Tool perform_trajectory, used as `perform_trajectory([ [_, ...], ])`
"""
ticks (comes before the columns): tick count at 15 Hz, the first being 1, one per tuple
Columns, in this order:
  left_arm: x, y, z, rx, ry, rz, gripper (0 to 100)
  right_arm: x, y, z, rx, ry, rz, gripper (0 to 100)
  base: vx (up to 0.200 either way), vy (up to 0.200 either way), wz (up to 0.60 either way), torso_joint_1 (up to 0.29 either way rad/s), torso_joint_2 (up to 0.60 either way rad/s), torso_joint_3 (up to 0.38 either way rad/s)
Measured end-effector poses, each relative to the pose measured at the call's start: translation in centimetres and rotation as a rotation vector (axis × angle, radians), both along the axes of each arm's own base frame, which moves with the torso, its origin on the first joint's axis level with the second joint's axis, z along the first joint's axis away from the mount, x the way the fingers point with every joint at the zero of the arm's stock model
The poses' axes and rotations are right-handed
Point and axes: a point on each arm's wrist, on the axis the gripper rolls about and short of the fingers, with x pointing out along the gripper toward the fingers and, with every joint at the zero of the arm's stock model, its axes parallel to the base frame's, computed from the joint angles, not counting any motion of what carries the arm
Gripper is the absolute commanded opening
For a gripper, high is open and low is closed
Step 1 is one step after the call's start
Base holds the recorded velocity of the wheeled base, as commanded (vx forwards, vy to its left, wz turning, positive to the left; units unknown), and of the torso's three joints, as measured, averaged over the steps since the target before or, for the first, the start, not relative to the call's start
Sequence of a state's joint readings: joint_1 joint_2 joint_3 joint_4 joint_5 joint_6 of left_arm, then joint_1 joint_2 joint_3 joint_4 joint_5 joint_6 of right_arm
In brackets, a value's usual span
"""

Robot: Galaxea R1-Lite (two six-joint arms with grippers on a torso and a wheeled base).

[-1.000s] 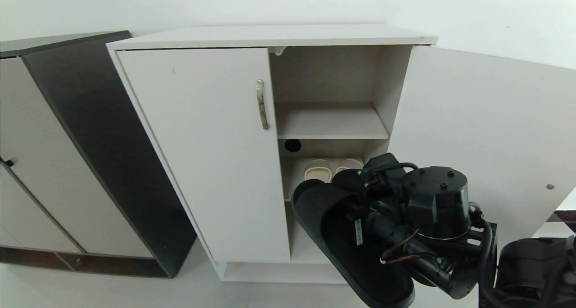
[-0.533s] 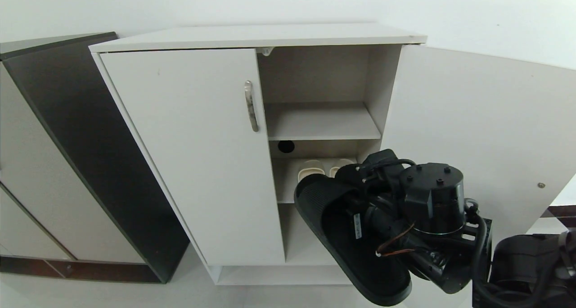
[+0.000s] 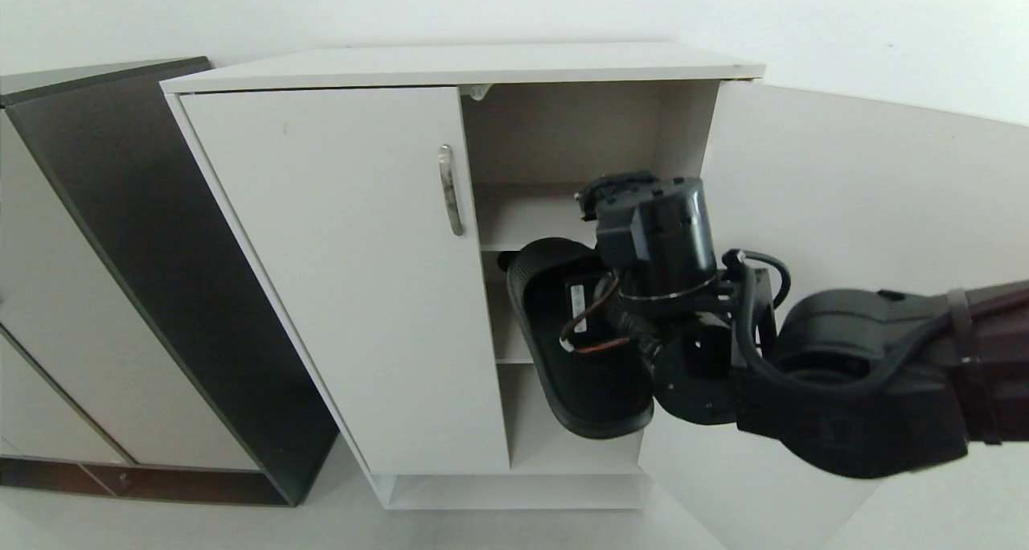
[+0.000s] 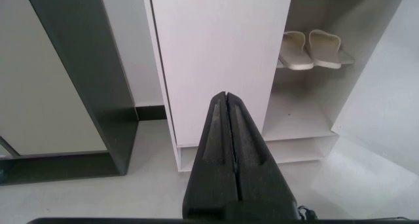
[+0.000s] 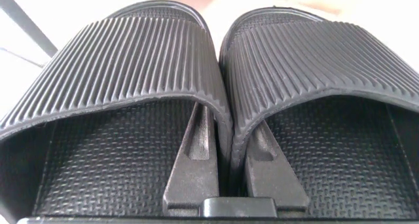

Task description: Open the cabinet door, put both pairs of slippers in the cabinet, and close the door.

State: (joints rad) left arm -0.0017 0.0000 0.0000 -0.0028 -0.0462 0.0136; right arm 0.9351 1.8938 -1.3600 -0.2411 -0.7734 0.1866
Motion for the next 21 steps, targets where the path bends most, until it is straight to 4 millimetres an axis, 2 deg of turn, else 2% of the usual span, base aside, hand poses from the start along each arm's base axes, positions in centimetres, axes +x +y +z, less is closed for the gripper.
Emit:
perform_trajectory([
  [2, 0.0, 0.0, 0.0, 0.0, 0.0, 0.0, 0, 0.1, 0.6, 2.0, 0.049, 0.043, -0.055, 0, 0.0, 0.0, 0.0, 0.0, 0.0, 0.0],
  [4, 0.0, 0.0, 0.0, 0.0, 0.0, 0.0, 0, 0.6, 1.4, 2.3, 0.11, 0.061, -0.095, 0, 0.0, 0.0, 0.0, 0.0, 0.0, 0.0],
  [10, 0.0, 0.0, 0.0, 0.0, 0.0, 0.0, 0, 2.0, 2.8, 0.3, 0.081, 0.043, -0.096, 0, 0.0, 0.0, 0.0, 0.0, 0.0, 0.0],
  [14, 0.0, 0.0, 0.0, 0.0, 0.0, 0.0, 0, 3.3, 2.5, -0.6, 0.068, 0.024, -0.117, 0, 0.0, 0.0, 0.0, 0.0, 0.0, 0.0],
  [20, 0.0, 0.0, 0.0, 0.0, 0.0, 0.0, 0, 3.5, 2.5, -1.2, 0.054, 0.029, -0.119, 0, 0.0, 0.0, 0.0, 0.0, 0.0, 0.0],
  [21, 0.0, 0.0, 0.0, 0.0, 0.0, 0.0, 0, 3.5, 2.5, -1.2, 0.053, 0.03, -0.119, 0, 0.2, 0.0, 0.0, 0.002, 0.01, 0.002],
])
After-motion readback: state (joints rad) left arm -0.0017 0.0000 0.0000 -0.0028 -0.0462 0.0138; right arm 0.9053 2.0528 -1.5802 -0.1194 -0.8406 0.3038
